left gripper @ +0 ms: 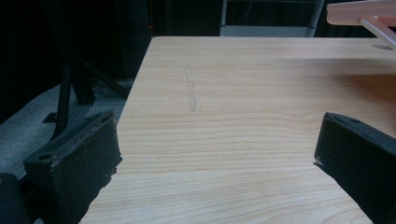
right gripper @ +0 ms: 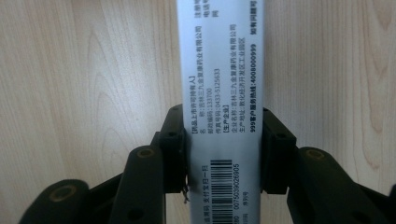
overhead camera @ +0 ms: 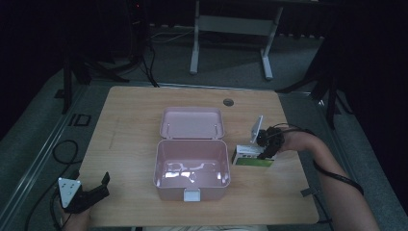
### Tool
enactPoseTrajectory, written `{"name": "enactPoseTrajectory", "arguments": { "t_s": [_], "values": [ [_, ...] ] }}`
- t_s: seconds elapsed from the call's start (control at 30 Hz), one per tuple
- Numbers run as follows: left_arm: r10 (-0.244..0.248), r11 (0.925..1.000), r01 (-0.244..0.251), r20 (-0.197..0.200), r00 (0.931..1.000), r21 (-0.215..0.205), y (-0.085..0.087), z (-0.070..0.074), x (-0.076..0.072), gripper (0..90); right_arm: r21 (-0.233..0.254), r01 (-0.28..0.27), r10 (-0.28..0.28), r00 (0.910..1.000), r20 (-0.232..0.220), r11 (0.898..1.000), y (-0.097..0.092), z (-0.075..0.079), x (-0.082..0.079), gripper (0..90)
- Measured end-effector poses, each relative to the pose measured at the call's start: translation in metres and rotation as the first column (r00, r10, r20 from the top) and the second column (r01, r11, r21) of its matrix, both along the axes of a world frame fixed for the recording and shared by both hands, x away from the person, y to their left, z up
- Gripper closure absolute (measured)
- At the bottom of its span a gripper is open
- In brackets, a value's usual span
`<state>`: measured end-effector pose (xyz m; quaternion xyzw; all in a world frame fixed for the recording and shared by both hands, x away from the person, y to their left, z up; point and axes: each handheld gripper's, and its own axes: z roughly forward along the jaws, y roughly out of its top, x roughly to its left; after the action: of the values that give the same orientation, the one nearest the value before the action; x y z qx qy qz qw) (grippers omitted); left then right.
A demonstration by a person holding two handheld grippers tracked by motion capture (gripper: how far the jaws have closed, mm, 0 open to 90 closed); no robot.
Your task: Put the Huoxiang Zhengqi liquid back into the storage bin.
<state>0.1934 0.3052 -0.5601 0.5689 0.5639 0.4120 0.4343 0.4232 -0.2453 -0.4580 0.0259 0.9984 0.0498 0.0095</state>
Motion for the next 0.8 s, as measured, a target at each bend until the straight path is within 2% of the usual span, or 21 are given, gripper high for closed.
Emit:
{"name": "enactPoseTrajectory", "arguments": {
  "t_s": [0.27, 0.3, 0.37, 0.6, 0.8],
  "values": [
    [-0.001, 1.0000, 0.001, 0.000, 1.0000, 0.001, 0.000, 0.000, 0.000, 0.2, 0.000, 0.020, -0.020, 0.9998, 0.003, 1.000, 0.001, 0.006, -0.001, 61.8],
    [0.000, 1.0000, 0.000, -0.001, 1.0000, 0.000, 0.000, 0.000, 0.000, 0.2, -0.002, 0.043, -0.043, 0.9990, -0.014, 0.999, 0.001, 0.008, -0.002, 61.8],
    [-0.001, 1.0000, 0.001, -0.001, 1.0000, 0.000, 0.000, 0.000, 0.000, 0.2, -0.001, 0.048, -0.048, 0.9986, -0.024, 0.999, 0.001, 0.009, -0.002, 61.8],
    [-0.001, 1.0000, 0.001, -0.002, 1.0000, 0.000, 0.000, 0.000, 0.000, 0.2, 0.026, 0.098, -0.097, 0.9943, -0.044, 0.995, 0.001, 0.024, -0.016, 61.8],
    [-0.001, 1.0000, 0.001, -0.002, 1.0000, 0.000, 0.000, 0.000, 0.000, 0.2, 0.031, 0.087, -0.086, 0.9954, -0.043, 0.996, 0.002, 0.036, -0.033, 61.9]
  ]
}}
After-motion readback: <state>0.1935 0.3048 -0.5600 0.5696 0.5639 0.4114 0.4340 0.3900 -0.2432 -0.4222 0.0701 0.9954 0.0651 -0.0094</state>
